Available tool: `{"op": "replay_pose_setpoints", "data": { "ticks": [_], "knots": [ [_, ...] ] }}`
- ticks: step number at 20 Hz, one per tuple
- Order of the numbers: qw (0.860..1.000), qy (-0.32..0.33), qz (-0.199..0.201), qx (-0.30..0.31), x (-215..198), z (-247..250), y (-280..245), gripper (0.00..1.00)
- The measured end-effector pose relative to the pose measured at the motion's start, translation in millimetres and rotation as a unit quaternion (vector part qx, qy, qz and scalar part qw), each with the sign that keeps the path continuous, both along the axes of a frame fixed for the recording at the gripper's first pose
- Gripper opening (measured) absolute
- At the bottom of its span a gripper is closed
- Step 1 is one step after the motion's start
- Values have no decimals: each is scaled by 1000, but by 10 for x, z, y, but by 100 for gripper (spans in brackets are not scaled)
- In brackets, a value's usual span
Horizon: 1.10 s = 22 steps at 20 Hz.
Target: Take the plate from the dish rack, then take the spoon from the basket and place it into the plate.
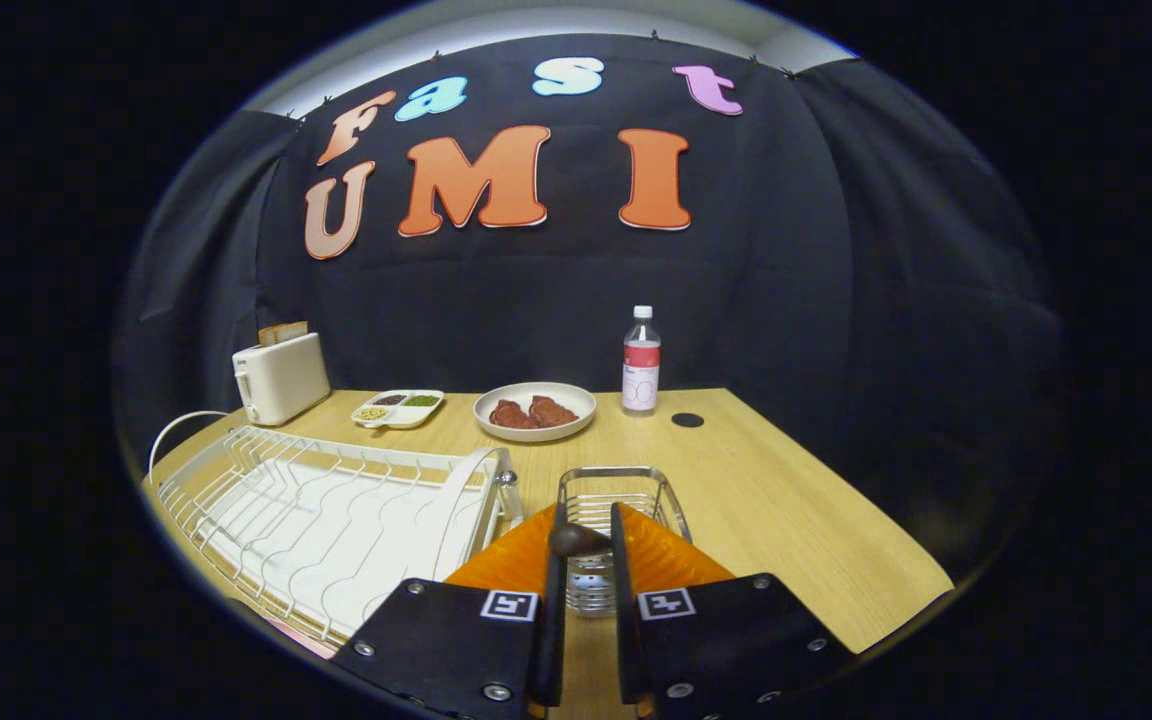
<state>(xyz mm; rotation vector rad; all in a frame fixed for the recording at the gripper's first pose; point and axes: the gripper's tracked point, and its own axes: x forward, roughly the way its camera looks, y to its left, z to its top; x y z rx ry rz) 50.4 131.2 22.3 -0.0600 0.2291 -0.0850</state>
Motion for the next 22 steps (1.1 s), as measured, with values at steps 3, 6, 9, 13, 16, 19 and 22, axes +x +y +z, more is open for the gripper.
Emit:
{"op": "replay_pose_setpoints", "data": {
  "ticks": [3, 6, 9, 13, 16, 19, 22],
  "knots": [
    [1000, -15, 7, 17, -46, 217, 64, 13],
    [999, -52, 1, 15, -122, 632, 31, 13],
    [996, -94, 5, 9, -375, 1140, 137, 13],
    [992, -124, 36, -2, -688, 1406, 285, 13],
    [990, -116, 76, 15, -966, 1425, 576, 13],
    [985, -105, 130, 30, -1222, 1374, 941, 13],
    [979, -84, 182, 34, -1398, 1147, 1342, 13]
  ]
}}
